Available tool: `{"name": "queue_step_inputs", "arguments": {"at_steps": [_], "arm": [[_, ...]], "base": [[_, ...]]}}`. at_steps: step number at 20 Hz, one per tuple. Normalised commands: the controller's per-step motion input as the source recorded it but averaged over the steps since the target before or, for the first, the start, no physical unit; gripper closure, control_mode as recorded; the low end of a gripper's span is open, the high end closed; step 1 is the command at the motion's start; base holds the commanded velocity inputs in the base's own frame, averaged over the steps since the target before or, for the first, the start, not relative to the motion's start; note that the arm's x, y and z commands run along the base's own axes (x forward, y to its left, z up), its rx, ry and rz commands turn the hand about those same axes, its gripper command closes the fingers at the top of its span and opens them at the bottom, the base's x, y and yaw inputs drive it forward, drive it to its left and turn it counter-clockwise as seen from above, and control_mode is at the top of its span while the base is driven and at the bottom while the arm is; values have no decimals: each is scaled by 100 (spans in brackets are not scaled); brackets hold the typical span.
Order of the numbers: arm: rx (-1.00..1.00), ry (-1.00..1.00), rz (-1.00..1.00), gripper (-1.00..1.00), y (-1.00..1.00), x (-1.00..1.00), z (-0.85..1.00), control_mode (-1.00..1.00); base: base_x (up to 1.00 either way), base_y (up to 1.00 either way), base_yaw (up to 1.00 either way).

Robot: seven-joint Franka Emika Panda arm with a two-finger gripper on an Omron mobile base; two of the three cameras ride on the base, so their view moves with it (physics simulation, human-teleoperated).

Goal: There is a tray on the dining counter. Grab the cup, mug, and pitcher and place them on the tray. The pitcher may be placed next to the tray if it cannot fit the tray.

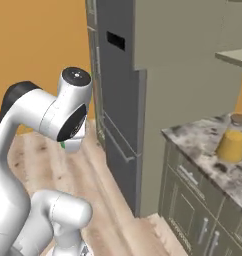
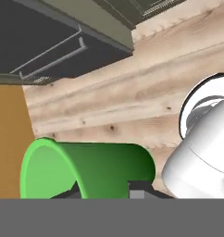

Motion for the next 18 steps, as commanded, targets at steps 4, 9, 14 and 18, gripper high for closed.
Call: {"name": "queue_step_inputs", "arguments": {"at_steps": [4, 9, 14, 18], "arm": [[0, 0, 0, 100, 0, 0, 0, 100], [0, 0, 0, 100, 0, 0, 0, 100], [0, 0, 0, 100, 0, 0, 0, 100], [0, 0, 0, 100, 0, 0, 0, 100]], "base": [[-31, 0, 100], [-23, 0, 100], [-3, 0, 100], [0, -4, 96]]}}
